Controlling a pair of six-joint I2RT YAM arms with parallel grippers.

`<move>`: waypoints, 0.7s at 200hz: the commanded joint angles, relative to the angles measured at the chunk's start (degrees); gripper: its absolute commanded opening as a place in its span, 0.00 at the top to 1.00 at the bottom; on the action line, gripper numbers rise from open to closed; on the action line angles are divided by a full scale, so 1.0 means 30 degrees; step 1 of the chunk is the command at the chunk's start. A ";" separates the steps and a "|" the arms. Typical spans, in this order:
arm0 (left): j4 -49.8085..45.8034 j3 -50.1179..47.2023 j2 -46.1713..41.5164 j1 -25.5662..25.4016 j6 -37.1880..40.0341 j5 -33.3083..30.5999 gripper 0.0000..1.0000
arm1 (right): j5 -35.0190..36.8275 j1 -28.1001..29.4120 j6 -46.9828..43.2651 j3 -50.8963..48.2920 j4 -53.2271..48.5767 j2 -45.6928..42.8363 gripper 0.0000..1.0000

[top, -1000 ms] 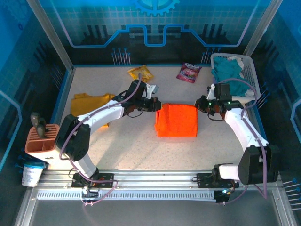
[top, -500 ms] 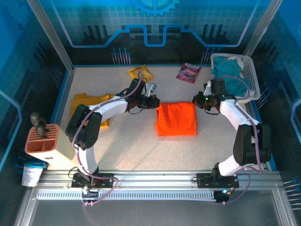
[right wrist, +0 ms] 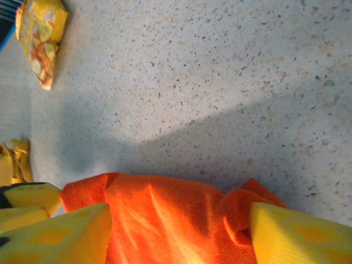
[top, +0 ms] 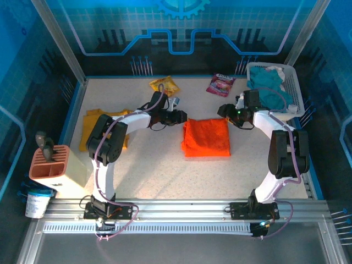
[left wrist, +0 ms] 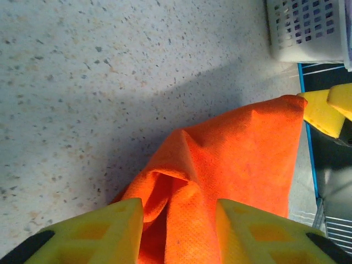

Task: Fold and stack the t-shirts

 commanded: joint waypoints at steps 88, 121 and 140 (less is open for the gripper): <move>-0.2343 -0.4653 -0.5213 -0.2071 -0.0324 -0.2083 0.53 | -0.0411 -0.0160 -0.1424 -0.2723 -0.2614 -0.5055 0.23; -0.2435 -0.5704 -0.5094 -0.2801 -0.0233 -0.2767 0.48 | -0.0047 0.0443 -0.1494 -0.4583 -0.2359 -0.6350 0.23; -0.2576 -0.5847 -0.4990 -0.3112 -0.0021 -0.3178 0.46 | 0.0208 0.0622 -0.1518 -0.5609 -0.2311 -0.6529 0.23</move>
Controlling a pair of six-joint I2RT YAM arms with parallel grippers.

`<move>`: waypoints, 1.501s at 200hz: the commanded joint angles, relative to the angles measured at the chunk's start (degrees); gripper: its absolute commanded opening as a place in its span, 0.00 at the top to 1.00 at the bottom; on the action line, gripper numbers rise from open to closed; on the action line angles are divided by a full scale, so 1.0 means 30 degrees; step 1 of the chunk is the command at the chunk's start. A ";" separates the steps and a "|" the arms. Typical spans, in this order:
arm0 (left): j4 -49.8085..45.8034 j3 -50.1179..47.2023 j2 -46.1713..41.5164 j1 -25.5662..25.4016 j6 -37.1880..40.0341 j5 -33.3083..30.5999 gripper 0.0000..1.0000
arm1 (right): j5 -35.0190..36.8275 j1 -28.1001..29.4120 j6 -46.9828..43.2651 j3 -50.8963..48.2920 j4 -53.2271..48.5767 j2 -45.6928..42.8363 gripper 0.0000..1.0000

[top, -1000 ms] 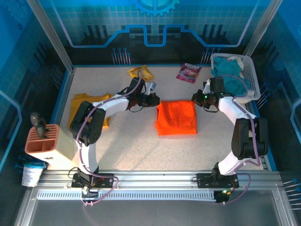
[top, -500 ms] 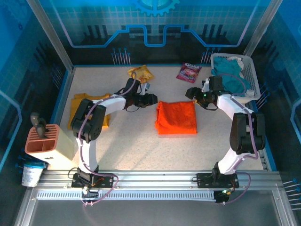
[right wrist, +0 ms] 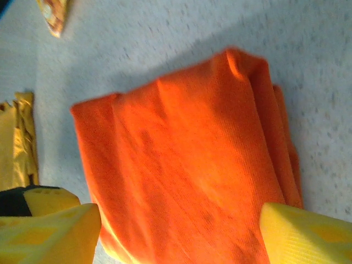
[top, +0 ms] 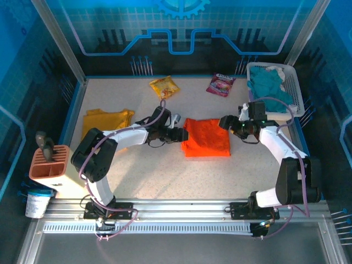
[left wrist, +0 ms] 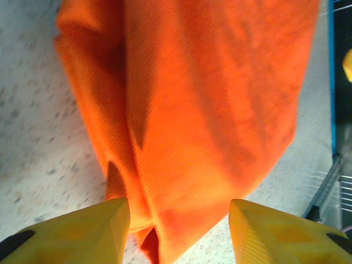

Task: Fold and stack the t-shirts

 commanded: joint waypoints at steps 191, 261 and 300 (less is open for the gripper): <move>-0.5991 0.2642 -0.0093 -0.1931 0.1067 -0.3760 0.43 | 0.0555 0.1421 0.0271 -0.2255 0.0831 0.0427 0.28; -0.4505 0.3429 0.2292 -0.1976 0.1062 -0.2903 0.41 | 0.0566 0.1373 0.0162 -0.2182 0.0671 0.0579 0.29; -0.3890 0.3186 0.2365 -0.1985 0.0861 -0.2545 0.46 | 0.0630 0.1319 0.0147 -0.2376 0.0804 0.0539 0.29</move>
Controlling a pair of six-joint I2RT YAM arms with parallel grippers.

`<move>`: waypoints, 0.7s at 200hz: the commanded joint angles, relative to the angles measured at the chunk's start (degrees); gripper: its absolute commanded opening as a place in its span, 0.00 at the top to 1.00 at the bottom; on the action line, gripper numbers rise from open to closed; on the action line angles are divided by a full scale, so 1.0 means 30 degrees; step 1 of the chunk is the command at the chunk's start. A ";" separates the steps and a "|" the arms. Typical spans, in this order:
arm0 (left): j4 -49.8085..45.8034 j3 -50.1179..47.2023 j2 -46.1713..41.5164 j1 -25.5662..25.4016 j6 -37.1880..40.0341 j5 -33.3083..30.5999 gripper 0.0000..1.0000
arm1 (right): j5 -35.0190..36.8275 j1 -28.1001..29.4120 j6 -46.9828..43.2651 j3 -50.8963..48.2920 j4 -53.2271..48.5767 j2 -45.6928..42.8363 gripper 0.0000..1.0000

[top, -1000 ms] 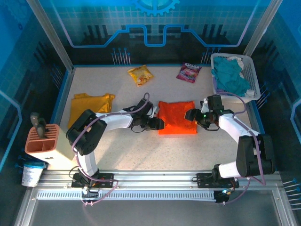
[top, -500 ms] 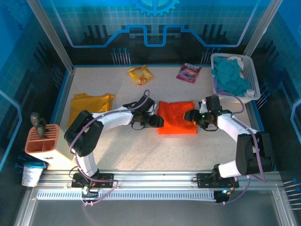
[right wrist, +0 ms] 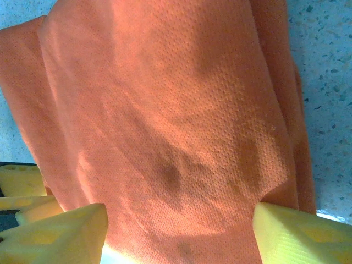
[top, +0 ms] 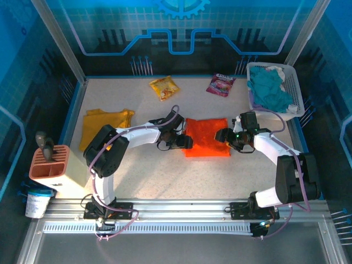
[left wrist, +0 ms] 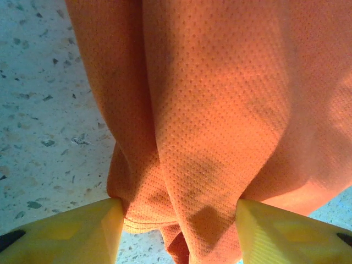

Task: Fold and stack the t-shirts

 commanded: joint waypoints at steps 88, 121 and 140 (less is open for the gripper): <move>0.3551 -0.1203 0.0061 0.0067 -0.0937 0.2605 0.72 | -0.0242 0.0101 0.0214 -0.0366 0.0746 0.0720 0.30; 0.5890 -0.2518 -0.0013 0.0721 -0.2212 0.4144 0.96 | -0.0173 0.0096 0.0258 -0.0410 0.0624 0.0727 0.30; 0.7015 -0.3260 -0.0286 0.1092 -0.2768 0.4775 1.00 | -0.0024 0.0045 0.0371 -0.0540 0.0565 0.0712 0.30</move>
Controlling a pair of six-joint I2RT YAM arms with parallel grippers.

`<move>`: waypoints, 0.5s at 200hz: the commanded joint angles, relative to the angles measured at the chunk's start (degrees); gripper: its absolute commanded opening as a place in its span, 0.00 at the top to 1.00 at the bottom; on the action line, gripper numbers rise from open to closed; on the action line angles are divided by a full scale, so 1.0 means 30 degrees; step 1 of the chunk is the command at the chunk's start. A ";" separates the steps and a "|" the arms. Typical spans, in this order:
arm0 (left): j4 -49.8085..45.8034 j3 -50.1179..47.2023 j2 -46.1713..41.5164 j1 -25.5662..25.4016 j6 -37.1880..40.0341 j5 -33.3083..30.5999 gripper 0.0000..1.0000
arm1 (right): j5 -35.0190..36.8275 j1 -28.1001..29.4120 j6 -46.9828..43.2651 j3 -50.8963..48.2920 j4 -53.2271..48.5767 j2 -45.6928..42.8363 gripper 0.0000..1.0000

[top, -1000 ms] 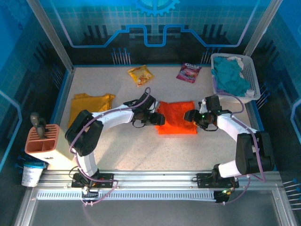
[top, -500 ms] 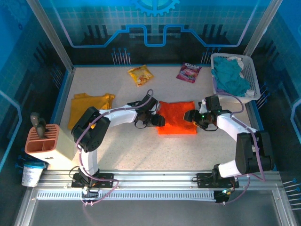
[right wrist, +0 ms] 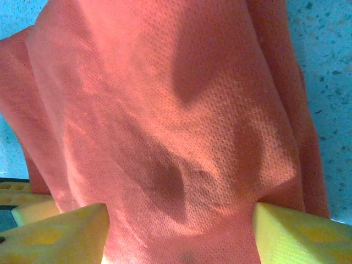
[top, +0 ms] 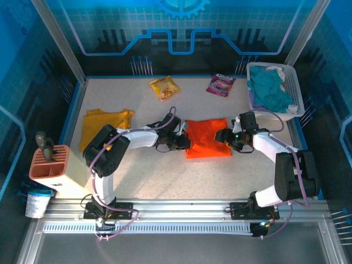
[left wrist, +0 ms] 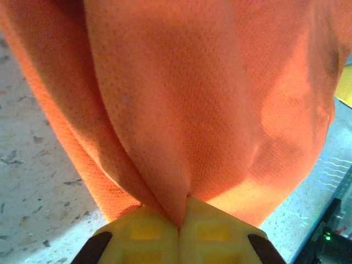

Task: Fold and stack the t-shirts

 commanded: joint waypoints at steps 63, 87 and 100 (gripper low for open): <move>0.5474 -0.2247 0.1310 0.1335 -0.3125 0.3757 0.99 | 0.0824 -0.0206 0.0471 -0.0243 -0.0561 0.1199 0.33; 0.5977 -0.2388 0.1905 0.1466 -0.3677 0.3658 0.98 | 0.1089 -0.0248 0.0481 -0.0141 -0.0466 0.1832 0.34; 0.6360 -0.2718 0.1946 0.1681 -0.4072 0.3586 0.97 | 0.1154 -0.0373 0.0440 -0.0188 -0.0366 0.1902 0.35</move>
